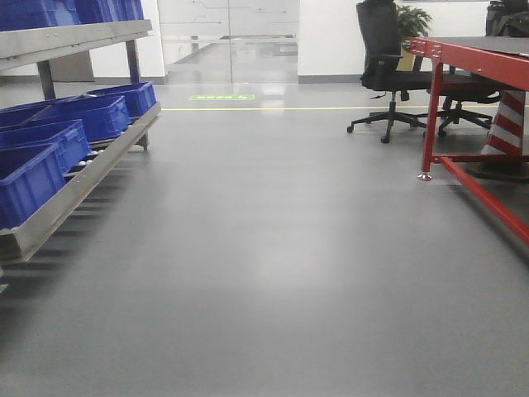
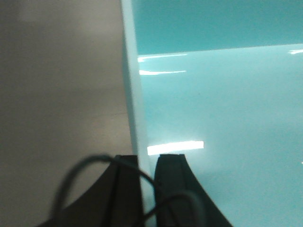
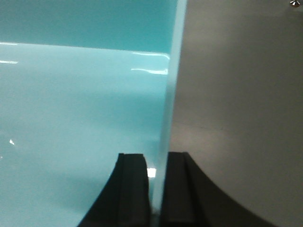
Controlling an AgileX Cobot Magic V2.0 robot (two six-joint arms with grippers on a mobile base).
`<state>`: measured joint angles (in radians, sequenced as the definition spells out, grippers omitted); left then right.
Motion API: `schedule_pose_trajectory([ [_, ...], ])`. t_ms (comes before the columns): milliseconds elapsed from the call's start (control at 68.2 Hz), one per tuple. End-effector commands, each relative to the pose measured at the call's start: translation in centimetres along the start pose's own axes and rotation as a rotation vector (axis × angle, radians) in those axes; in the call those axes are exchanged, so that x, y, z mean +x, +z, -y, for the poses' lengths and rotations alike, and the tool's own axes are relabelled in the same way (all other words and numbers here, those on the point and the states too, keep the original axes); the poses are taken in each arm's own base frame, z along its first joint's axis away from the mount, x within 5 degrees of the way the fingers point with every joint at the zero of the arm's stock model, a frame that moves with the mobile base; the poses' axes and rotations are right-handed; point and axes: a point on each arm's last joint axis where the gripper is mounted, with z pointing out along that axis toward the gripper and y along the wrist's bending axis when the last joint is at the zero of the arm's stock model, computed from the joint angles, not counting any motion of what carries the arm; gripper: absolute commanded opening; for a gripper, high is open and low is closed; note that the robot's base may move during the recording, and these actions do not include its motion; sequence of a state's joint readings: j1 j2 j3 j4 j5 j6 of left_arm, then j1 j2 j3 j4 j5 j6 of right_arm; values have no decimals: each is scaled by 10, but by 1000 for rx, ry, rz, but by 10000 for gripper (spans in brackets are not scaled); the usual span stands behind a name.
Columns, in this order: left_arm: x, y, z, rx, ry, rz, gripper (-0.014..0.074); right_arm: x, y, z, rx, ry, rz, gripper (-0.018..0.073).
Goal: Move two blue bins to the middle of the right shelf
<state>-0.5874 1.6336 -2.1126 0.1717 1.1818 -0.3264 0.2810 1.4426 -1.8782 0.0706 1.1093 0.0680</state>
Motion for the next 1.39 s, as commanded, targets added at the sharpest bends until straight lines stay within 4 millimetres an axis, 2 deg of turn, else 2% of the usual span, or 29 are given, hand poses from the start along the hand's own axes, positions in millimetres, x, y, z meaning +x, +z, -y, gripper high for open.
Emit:
schedule_pose_trajectory([
  [0, -7, -14, 5, 55, -3, 73, -111, -6, -6, 0, 8, -18, 60, -152],
  [1056, -8, -14, 5, 57, -3, 80, -111, -6, -6, 0, 8, -18, 60, -152],
  [1379, -8, -14, 5, 57, -3, 80, -111, -6, 3, 1, 9, -17, 46, -152],
])
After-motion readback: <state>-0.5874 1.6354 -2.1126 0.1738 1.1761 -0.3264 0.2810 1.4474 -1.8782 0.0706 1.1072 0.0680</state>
